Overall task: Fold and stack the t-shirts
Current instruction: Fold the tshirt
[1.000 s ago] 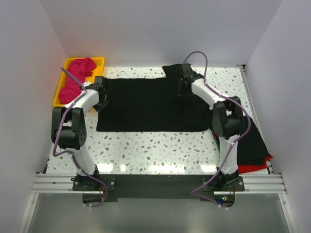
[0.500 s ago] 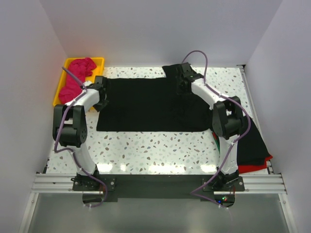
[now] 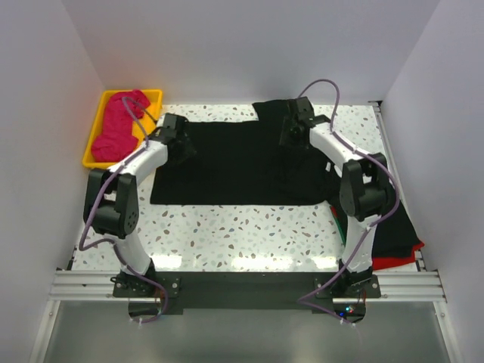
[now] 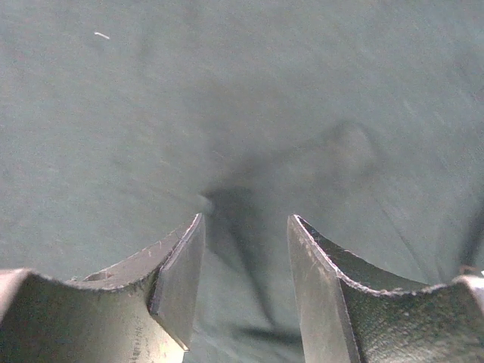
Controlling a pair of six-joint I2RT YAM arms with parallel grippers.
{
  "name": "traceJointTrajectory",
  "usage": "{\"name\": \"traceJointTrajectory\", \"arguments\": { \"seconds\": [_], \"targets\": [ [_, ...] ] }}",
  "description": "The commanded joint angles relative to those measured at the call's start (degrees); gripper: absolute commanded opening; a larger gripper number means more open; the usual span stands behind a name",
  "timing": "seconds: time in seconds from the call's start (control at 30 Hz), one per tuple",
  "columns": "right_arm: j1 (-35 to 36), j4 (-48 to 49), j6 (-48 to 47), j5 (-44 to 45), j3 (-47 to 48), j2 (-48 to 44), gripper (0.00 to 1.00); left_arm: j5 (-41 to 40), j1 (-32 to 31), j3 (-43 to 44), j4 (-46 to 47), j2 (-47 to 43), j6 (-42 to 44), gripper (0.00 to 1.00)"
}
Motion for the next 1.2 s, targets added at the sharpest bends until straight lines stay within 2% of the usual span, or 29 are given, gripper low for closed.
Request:
{"name": "traceJointTrajectory", "arguments": {
  "seconds": [0.0,0.2,0.3,0.47,0.73,0.87,1.03,1.13,1.17],
  "targets": [
    [-0.96,0.99,4.62,1.88,-7.08,-7.28,0.51,9.57,-6.07,-0.92,7.02,-0.68,2.42,0.52],
    [-0.96,10.21,10.77,-1.62,-20.2,-10.91,0.51,15.11,-11.26,-4.87,15.11,1.25,0.67,0.48],
    [-0.88,9.45,11.57,-3.38,-19.6,-8.45,0.51,16.17,-11.71,-6.89,16.61,2.13,-0.3,0.48],
    [-0.88,6.63,12.45,-2.08,-20.3,-6.51,0.52,14.86,-12.32,-12.24,16.97,2.75,-2.94,0.48],
    [-0.88,9.17,15.87,-2.25,-32.94,-10.11,0.56,11.52,-13.29,-21.92,17.67,-1.29,-7.51,0.48],
    [-0.96,11.72,17.63,-2.6,-40.15,-15.45,0.56,11.87,-13.55,-25.35,17.93,-2.87,-7.86,0.48],
    [-0.96,12.78,18.95,-3.56,-44.91,-20.22,0.56,11.61,-13.55,-25.01,14.96,-5.86,-7.16,0.48],
    [-0.96,12.17,18.08,-4.44,-41.24,-20.49,0.56,10.21,-13.46,-22.12,11.1,-7.79,-5.85,0.48],
    [-1.05,11.82,17.55,-5.23,-39.48,-20.31,0.56,9.68,-13.46,-18.71,9.95,-8.15,-5.32,0.49]
  ]
}}
